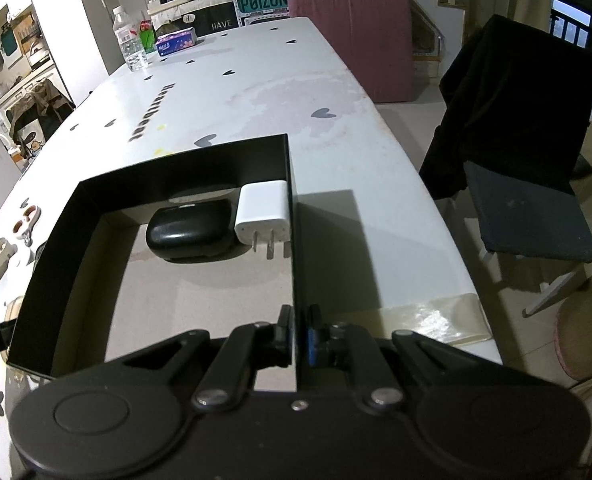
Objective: Organize rigid objects
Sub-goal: 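Return the left gripper to the items and grasp the beige earbud case, then carry the beige case with the left gripper into the box and release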
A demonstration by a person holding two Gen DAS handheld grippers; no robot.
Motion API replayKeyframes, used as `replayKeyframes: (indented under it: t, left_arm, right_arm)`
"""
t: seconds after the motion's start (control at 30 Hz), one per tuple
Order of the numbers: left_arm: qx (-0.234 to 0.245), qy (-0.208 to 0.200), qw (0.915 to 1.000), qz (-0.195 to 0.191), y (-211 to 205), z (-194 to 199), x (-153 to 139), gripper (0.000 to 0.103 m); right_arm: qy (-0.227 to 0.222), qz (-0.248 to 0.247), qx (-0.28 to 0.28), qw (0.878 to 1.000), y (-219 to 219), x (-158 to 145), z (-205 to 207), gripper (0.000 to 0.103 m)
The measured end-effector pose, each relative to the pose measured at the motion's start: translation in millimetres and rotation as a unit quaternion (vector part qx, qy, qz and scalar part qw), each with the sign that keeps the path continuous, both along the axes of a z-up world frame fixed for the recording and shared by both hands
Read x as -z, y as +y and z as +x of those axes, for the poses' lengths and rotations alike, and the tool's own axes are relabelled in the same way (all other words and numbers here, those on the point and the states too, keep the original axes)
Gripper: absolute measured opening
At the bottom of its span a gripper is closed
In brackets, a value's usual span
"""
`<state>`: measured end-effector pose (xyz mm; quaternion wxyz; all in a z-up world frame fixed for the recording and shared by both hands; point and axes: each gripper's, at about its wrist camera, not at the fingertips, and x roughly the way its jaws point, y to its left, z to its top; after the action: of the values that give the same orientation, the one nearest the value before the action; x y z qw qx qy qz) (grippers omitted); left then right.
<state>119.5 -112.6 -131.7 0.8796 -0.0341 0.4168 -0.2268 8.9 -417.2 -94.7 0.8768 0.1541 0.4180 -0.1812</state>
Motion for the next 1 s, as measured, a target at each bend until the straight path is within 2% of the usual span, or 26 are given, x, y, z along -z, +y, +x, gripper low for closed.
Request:
replayKeyframes:
  t: [0.13, 0.5, 0.77, 1.0]
  left_arm:
    - [0.003, 0.005, 1.0000, -0.004, 3, 0, 3, 0.046]
    - [-0.005, -0.012, 0.9998, -0.015, 13, -13, -2, 0.041]
    - [0.014, -0.064, 0.9967, -0.049, 13, -32, -39, 0.041]
    - [0.040, -0.077, 0.9938, -0.070, -27, -30, -64, 0.041]
  right_arm:
    - [0.000, 0.000, 0.000, 1.000, 0, 0, 0, 0.007]
    - [0.000, 0.000, 0.001, 1.000, 0, 0, 0, 0.006]
    - [0.000, 0.001, 0.001, 1.000, 0, 0, 0, 0.006]
    - [-0.001, 0.001, 0.001, 1.000, 0, 0, 0, 0.006]
